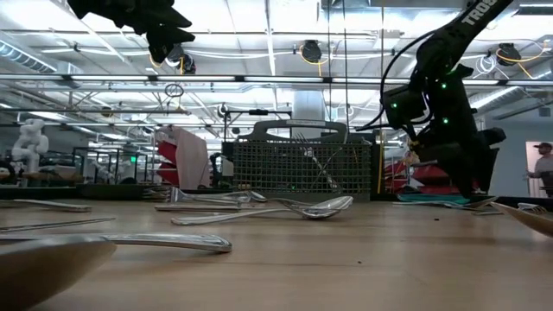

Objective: Sort silverware
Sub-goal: Put the spoon into the silverware basket

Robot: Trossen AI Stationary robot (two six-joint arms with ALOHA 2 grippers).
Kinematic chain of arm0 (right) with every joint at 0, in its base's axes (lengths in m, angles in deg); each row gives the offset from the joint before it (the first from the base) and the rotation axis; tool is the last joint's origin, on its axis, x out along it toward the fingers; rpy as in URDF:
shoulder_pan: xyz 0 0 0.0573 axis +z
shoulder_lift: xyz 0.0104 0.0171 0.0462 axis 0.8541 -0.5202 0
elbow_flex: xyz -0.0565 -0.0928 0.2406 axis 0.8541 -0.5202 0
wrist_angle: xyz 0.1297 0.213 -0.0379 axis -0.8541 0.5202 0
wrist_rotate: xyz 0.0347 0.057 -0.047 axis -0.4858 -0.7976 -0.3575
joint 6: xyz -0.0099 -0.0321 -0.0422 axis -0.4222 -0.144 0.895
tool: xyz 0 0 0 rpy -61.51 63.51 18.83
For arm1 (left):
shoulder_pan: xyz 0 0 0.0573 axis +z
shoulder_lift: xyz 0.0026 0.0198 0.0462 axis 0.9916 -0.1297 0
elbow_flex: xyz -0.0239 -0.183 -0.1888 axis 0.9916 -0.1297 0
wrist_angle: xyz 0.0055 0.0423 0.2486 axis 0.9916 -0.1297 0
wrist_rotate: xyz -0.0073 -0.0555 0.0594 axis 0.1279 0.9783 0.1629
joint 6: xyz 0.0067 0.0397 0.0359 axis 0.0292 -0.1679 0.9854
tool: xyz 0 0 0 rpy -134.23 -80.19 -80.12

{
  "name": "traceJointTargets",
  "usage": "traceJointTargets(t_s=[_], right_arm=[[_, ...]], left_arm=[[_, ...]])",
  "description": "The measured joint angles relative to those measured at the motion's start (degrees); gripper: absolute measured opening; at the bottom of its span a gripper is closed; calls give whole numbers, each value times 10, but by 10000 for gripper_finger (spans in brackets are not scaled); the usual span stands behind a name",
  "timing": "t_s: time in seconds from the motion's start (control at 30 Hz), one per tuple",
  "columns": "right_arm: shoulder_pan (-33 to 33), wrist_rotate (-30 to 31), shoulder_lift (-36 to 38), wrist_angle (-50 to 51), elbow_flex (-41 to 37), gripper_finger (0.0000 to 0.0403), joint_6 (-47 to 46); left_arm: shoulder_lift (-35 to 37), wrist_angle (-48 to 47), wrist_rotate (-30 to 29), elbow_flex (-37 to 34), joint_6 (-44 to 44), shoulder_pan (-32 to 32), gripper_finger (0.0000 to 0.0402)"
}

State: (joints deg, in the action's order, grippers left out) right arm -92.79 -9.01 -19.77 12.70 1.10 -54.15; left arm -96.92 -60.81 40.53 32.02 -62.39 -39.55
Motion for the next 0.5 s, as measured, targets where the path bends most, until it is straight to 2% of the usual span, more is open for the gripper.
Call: traceJointTargets(t_s=[0.2,0.3,0.5], right_arm=[[0,-57,1,-36,-62,260,-14],[-1,-65,6,-62,-90,260,-20],[1,-64,2,-66,-73,240,-6]], left_arm=[[0,0,0,0,0,0,135],[0,0,-1,0,5,0,135],[-1,0,-5,0,14,0,135]])
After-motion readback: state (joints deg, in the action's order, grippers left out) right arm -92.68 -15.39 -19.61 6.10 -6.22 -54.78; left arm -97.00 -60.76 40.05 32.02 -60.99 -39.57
